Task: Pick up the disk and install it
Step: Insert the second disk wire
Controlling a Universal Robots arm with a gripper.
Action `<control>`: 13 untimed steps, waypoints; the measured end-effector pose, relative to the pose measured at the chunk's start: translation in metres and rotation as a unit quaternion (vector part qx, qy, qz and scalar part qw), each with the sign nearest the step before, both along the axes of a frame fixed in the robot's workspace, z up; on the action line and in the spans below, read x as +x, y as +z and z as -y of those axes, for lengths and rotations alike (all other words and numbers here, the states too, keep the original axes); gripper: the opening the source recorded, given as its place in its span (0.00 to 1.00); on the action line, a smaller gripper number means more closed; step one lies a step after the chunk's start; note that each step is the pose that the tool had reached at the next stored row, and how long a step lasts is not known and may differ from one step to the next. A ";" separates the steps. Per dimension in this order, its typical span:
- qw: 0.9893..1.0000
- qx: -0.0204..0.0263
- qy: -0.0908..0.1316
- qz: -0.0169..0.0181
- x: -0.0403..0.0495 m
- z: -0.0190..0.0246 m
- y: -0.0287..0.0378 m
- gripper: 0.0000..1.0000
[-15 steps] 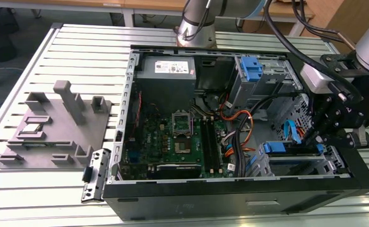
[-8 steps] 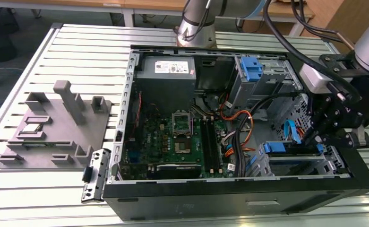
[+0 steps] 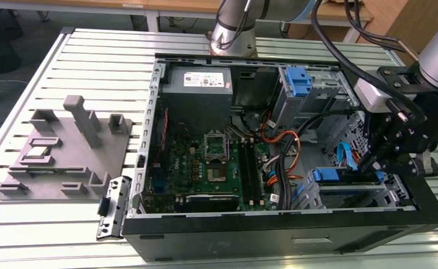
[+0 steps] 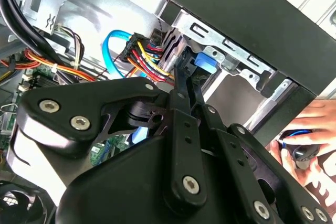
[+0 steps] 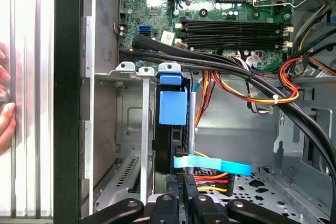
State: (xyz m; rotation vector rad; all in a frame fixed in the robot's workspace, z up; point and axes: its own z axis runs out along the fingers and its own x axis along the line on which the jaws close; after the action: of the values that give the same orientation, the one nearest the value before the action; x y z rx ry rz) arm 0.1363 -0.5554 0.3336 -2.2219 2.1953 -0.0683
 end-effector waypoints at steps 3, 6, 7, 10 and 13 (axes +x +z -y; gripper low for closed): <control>1.000 0.000 0.000 0.000 0.0000 0.0000 -0.0018 0.16; 1.000 0.000 0.000 0.000 0.0000 0.0000 -0.0021 0.16; 1.000 0.000 0.000 0.000 0.0000 0.0000 -0.0022 0.16; 1.000 0.000 0.000 0.000 0.0000 0.0000 -0.0039 0.16; 1.000 0.000 0.000 0.000 -0.0001 0.0000 -0.0051 0.16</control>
State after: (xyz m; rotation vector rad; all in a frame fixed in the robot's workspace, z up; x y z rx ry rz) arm 0.1362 -0.5554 0.3285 -2.2223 2.1956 -0.0690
